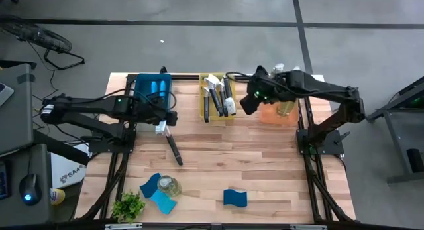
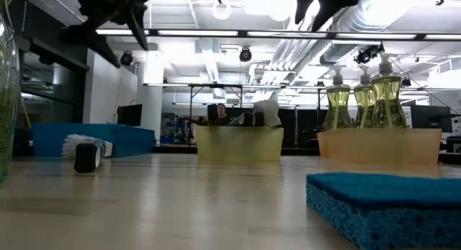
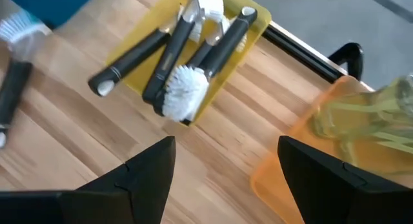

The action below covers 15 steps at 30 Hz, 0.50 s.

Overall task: Pick & Place Kitchen Sink Supplies
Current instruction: Put the black dishwashing brush into the yellow bin

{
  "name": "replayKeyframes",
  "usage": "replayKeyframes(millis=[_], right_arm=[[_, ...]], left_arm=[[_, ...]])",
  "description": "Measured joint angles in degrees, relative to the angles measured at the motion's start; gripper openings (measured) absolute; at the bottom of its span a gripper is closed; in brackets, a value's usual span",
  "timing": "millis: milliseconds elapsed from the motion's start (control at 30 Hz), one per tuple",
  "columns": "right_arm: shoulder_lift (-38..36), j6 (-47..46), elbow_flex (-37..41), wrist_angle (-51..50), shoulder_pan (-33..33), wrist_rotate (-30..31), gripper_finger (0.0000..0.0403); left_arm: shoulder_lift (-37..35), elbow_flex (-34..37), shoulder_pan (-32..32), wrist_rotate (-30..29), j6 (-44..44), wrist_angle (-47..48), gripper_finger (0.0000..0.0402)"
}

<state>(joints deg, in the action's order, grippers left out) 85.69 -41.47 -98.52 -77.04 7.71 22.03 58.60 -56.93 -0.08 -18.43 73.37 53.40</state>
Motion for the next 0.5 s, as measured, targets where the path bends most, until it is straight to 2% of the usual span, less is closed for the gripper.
replayKeyframes(millis=[233, 500], right_arm=[[0.00, -0.02, 0.00, -4.36, -3.23, 2.64, 0.0267], [0.00, 1.40, 0.00, -6.79, -5.81, 3.38, 0.0268]], left_arm=[[4.26, 0.00, -2.17, -0.42, 9.09, 4.54, 0.0311], [11.63, 0.04, -6.08, -2.74, 18.63, 4.20, 0.0311]])
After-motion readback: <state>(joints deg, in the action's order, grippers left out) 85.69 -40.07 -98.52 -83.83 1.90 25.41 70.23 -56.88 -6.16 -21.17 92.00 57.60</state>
